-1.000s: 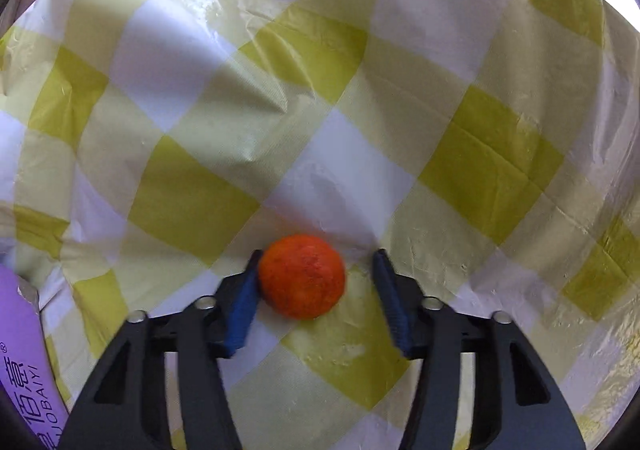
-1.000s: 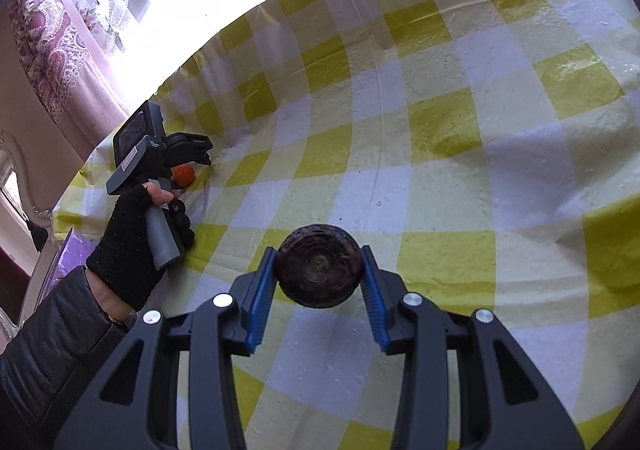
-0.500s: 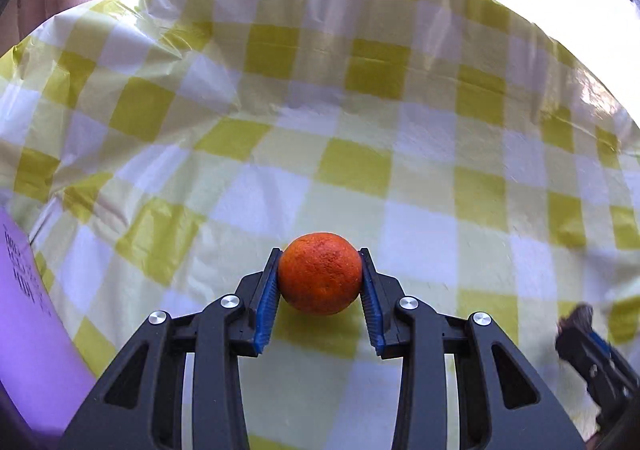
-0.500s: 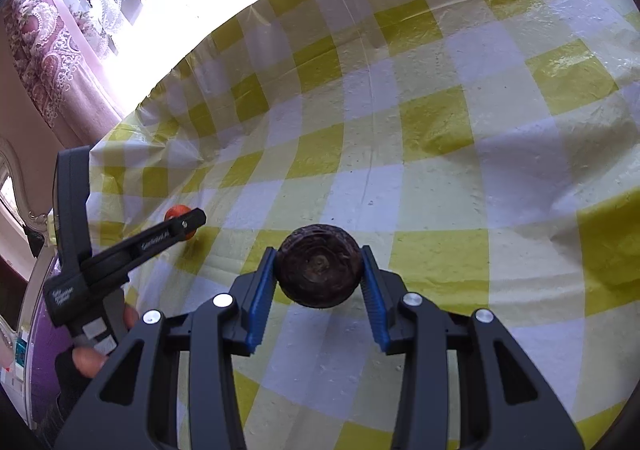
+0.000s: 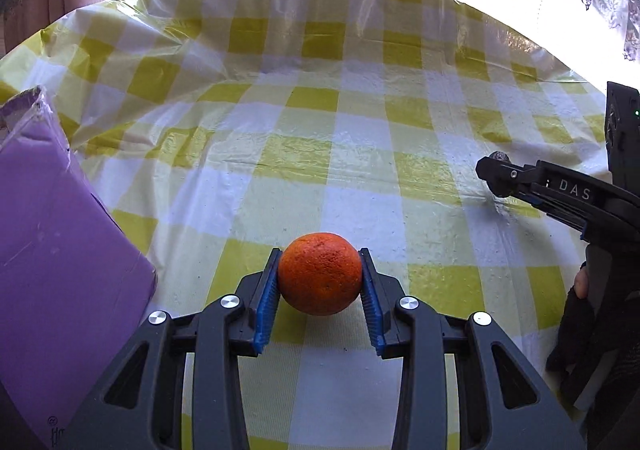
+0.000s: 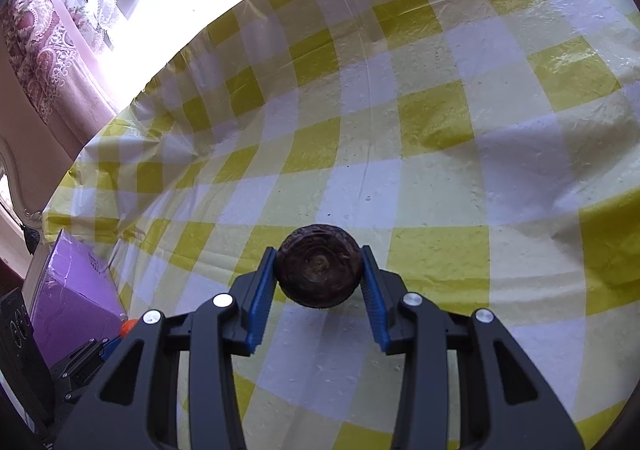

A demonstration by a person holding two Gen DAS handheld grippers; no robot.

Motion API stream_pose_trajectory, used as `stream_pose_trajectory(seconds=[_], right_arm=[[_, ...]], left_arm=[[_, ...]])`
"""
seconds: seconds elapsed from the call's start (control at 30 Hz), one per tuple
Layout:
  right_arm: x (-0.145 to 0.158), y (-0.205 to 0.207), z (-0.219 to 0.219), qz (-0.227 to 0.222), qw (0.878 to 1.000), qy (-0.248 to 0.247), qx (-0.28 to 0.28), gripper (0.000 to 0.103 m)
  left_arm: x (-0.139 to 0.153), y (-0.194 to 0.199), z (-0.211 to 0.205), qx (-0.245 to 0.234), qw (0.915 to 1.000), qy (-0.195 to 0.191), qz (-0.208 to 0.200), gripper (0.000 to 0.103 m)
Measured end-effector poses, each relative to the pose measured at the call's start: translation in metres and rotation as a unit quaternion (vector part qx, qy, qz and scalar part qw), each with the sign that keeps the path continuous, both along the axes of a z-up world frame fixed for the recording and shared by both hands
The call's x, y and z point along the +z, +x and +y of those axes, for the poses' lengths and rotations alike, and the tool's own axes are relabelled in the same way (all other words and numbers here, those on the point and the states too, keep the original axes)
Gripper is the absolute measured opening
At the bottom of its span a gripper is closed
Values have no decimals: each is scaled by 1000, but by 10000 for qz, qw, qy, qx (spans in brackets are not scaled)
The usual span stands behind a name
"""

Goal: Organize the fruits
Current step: 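Lift the mandarin and dark fruit and carry them over the box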

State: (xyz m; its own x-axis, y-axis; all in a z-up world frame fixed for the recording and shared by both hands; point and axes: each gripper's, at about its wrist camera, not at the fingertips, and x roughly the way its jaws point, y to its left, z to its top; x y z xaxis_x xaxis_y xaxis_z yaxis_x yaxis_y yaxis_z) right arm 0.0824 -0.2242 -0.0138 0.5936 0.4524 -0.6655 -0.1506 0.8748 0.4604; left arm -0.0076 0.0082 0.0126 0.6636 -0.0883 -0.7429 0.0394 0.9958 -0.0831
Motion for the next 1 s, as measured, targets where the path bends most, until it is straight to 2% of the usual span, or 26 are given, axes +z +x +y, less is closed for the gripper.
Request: stream_pose_trajectory(seconds=[0.43, 0.6, 0.77, 1.0], right_arm=[[-1, 2, -1, 67, 9998, -132, -140, 41], [5, -7, -5, -110, 9984, -276, -478, 41], [11, -32, 2, -84, 9957, -513, -768, 41], [13, -84, 24, 94, 9945, -723, -746, 41]], left_arm=[[1, 2, -7, -162, 9999, -4, -9, 36], [0, 2, -7, -187, 9998, 8, 13, 36], [3, -4, -8, -234, 9997, 49, -93, 36], [7, -27, -2, -338, 9994, -28, -78, 36]])
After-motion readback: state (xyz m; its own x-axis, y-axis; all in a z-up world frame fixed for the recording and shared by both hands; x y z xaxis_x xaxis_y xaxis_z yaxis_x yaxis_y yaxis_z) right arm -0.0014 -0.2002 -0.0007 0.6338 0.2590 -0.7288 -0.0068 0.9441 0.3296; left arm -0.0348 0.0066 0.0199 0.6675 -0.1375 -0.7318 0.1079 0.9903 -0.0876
